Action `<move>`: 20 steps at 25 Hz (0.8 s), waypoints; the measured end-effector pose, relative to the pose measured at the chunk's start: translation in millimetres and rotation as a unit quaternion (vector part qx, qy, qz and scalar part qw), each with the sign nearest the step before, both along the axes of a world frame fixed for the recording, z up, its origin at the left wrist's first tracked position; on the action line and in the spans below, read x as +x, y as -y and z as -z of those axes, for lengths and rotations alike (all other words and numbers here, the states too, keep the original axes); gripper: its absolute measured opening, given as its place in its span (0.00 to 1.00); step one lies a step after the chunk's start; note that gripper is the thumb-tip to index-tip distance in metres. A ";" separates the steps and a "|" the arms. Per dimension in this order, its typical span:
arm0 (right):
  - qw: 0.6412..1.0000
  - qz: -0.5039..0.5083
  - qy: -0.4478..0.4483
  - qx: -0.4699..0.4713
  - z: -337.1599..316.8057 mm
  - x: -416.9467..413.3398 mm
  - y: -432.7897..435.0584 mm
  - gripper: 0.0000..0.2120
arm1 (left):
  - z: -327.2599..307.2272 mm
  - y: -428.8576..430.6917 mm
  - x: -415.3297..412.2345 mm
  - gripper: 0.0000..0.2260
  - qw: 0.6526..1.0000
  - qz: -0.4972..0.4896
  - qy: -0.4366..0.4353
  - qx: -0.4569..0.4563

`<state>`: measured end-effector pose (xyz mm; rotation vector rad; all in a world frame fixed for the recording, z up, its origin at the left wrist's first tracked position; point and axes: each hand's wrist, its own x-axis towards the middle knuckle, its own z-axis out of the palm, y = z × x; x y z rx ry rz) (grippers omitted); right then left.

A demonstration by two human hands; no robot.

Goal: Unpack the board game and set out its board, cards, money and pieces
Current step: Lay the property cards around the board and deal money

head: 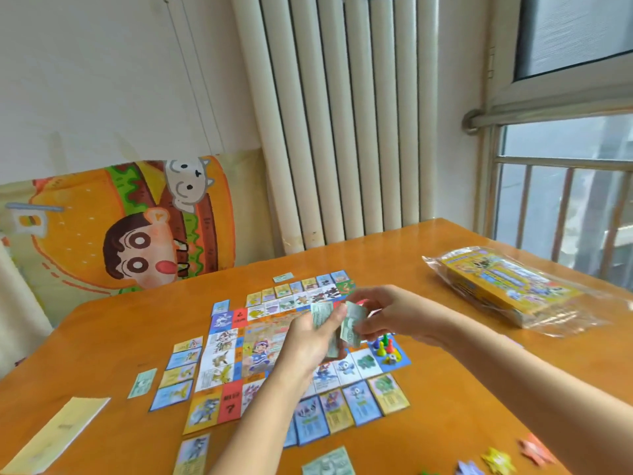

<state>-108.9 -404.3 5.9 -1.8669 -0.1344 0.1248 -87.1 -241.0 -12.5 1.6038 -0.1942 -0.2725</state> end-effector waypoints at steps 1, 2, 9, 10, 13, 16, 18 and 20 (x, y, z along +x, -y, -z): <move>1.000 0.015 -0.006 0.018 4.5 -6.0 6.1 0.18 | 3.6 2.8 -3.2 0.16 1.000 0.014 -0.010 0.003; 0.999 0.031 -0.012 0.039 7.8 -12.0 12.4 0.17 | 8.0 5.8 -5.8 0.17 0.999 0.024 -0.026 0.007; 0.982 0.019 0.006 -0.187 22.0 -41.2 46.3 0.09 | 17.3 34.1 -18.8 0.08 0.996 0.067 -0.007 0.060; 0.968 0.015 0.015 -0.250 23.2 -41.0 50.2 0.07 | 16.1 37.8 -19.9 0.09 0.992 0.086 0.007 0.089; 0.942 0.021 0.055 -0.330 25.0 -36.4 61.6 0.05 | 11.5 52.1 -20.7 0.12 0.985 0.116 0.008 0.129; 0.947 0.058 0.026 -0.314 21.3 -18.3 86.6 0.06 | 10.5 69.9 -9.3 0.09 0.992 0.079 -0.012 0.102; 0.954 0.155 0.006 -0.257 19.6 6.5 112.8 0.06 | 12.6 79.0 5.5 0.07 0.996 0.035 -0.077 0.035; 0.944 0.232 -0.025 -0.234 22.5 35.7 137.6 0.08 | 16.2 85.4 22.1 0.07 0.986 0.014 -0.161 -0.052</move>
